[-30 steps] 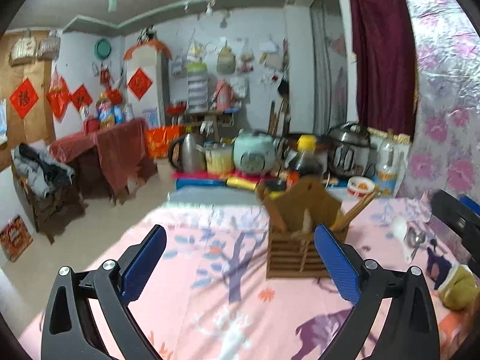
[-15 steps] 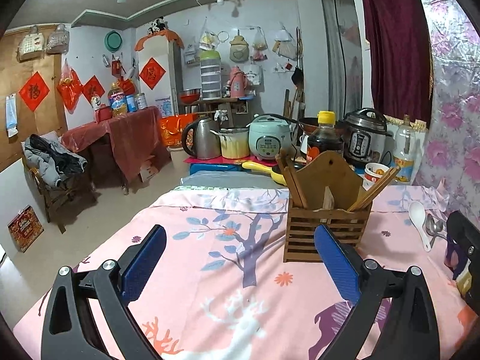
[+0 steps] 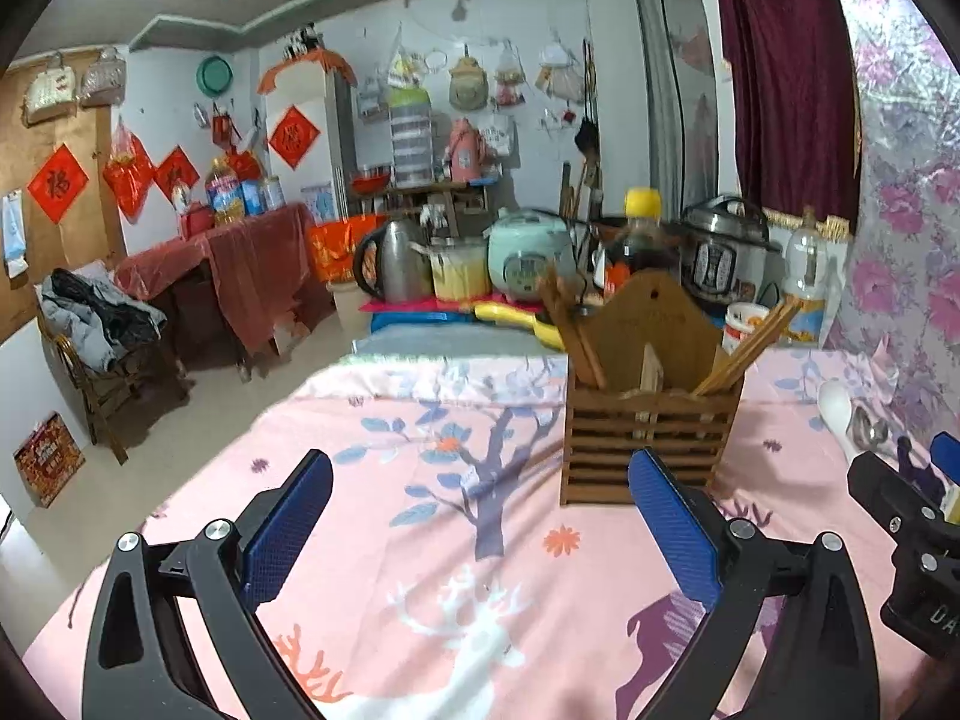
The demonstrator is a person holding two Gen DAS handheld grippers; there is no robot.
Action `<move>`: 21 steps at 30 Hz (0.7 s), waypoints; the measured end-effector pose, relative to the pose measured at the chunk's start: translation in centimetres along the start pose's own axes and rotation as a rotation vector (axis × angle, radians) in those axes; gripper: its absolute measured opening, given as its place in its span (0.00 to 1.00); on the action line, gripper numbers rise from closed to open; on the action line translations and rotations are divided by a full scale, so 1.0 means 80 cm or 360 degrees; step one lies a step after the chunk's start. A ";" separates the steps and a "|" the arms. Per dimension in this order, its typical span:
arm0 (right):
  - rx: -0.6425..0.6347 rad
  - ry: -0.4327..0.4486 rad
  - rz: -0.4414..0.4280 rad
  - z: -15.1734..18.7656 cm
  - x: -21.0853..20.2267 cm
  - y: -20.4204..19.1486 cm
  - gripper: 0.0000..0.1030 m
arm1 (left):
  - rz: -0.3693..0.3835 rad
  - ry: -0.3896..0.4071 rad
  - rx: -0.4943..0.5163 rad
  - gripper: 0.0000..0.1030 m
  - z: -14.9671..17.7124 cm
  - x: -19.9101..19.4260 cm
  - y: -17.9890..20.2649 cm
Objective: Organize utensils
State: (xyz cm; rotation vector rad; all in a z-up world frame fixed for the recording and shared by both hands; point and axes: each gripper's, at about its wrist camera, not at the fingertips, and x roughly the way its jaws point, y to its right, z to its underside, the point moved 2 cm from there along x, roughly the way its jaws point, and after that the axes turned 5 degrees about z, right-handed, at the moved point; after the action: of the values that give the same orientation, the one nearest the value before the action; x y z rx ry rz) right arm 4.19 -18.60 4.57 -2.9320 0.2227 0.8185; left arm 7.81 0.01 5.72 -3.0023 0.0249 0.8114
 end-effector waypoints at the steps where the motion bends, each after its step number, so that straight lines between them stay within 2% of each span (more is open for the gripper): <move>1: 0.0002 -0.0013 0.0003 0.001 0.003 0.000 0.92 | 0.0005 -0.0013 -0.0005 0.94 0.001 0.002 -0.001; 10: -0.0009 -0.0036 0.0083 0.001 0.007 0.005 0.93 | -0.0008 0.0011 0.0028 0.94 0.000 -0.005 0.003; 21: -0.0005 -0.0034 0.0082 0.001 0.007 0.005 0.94 | -0.0025 0.0005 0.0029 0.94 -0.001 -0.007 0.001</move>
State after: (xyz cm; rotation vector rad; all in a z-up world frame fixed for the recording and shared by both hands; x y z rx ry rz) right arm 4.59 -19.05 4.18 -2.9303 0.2965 0.8569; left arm 7.39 -0.06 6.08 -2.9825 0.0090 0.8007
